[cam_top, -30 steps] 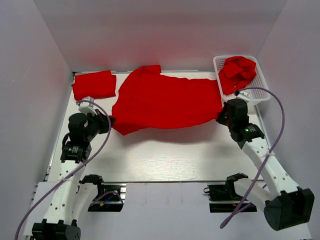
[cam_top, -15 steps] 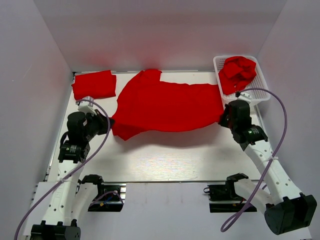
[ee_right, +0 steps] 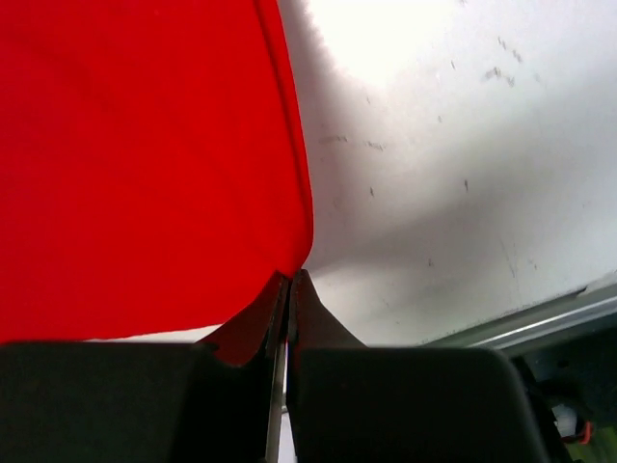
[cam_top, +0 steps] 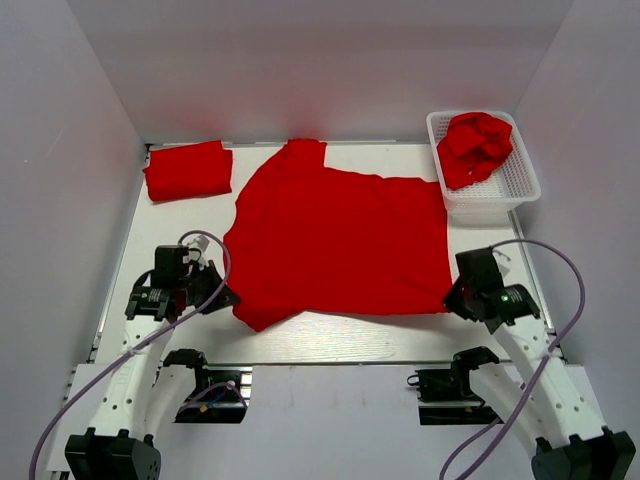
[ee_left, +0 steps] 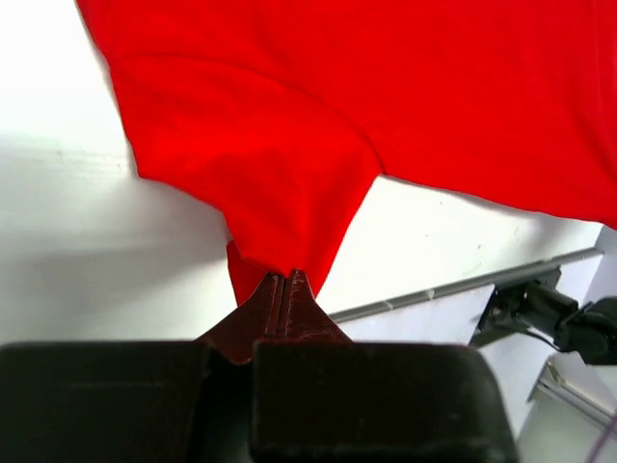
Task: Fold and stack the t-shirts
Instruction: Flatten out the tshirt, then grap the side of the flattened tshirt closest away from the robot with both arms, then fold the flattened tshirt in 1/3 of the way
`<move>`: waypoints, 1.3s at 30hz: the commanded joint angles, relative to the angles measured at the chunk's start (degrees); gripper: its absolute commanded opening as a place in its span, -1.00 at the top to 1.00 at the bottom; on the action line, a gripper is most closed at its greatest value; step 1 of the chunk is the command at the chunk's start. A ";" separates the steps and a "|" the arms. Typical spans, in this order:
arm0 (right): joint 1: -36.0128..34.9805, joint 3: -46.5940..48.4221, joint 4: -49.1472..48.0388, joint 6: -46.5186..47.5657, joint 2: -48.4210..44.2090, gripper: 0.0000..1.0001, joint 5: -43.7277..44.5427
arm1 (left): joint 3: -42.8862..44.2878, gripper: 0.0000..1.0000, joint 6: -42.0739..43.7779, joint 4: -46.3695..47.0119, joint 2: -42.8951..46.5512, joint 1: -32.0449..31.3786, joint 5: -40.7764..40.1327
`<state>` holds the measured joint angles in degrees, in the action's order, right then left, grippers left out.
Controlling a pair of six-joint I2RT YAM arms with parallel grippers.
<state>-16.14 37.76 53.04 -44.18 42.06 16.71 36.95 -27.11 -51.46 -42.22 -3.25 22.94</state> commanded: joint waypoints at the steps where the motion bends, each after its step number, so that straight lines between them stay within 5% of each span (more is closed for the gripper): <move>1: 0.06 -3.47 1.74 -5.91 -1.55 1.00 -1.31 | -0.65 1.00 -0.92 0.21 0.65 -0.18 2.37; 17: 0.58 5.48 -16.03 5.07 21.38 1.00 4.90 | 6.72 1.00 -2.86 30.62 -21.57 -0.18 4.83; 39: 7.62 21.83 -26.22 13.42 42.13 1.00 0.26 | 28.16 1.00 0.65 39.85 -48.39 -0.18 0.61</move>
<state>-9.23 56.90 29.65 -32.16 83.35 18.24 61.67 -27.97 -14.46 -89.78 -3.25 23.68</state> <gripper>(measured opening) 0.014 0.025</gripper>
